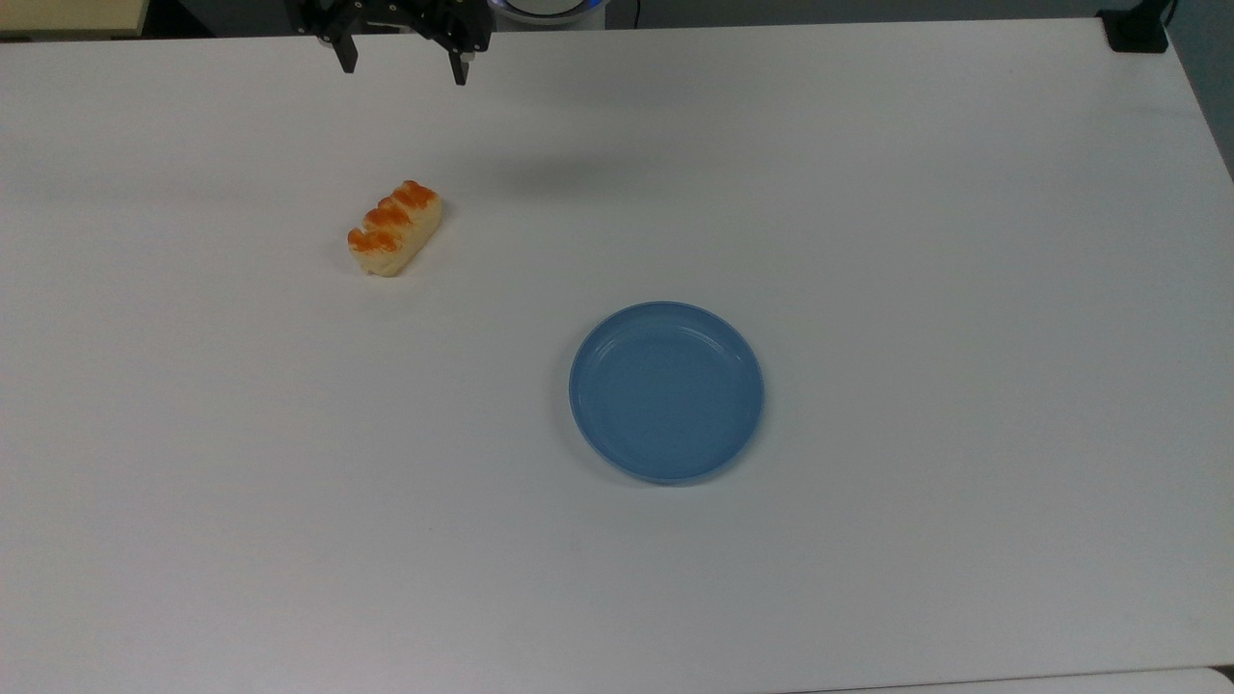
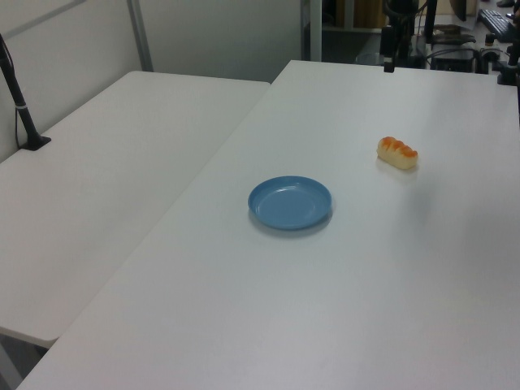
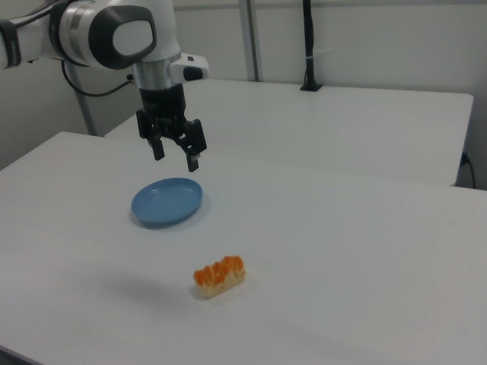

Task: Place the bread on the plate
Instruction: 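Move the open gripper down over the orange-topped bread roll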

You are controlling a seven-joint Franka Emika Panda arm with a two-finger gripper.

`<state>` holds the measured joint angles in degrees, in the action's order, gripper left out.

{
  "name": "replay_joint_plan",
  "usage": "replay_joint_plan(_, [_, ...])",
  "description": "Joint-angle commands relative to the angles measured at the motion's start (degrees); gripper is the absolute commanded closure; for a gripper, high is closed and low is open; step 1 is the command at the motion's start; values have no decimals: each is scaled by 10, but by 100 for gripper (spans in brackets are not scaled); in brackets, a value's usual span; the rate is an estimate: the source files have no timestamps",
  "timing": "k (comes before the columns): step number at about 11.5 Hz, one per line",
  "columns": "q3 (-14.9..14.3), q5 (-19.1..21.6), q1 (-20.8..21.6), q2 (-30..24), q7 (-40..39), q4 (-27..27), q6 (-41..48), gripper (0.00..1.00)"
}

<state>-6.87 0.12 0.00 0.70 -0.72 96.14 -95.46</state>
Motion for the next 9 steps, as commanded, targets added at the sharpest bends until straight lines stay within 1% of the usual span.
replay_joint_plan(1, [-15, 5, 6, -9, -42, -23, 26, 0])
replay_joint_plan(5, [-16, 5, 6, -10, -41, -23, 35, 0])
replay_joint_plan(9, [-20, 5, 6, -11, -41, -23, 65, 0])
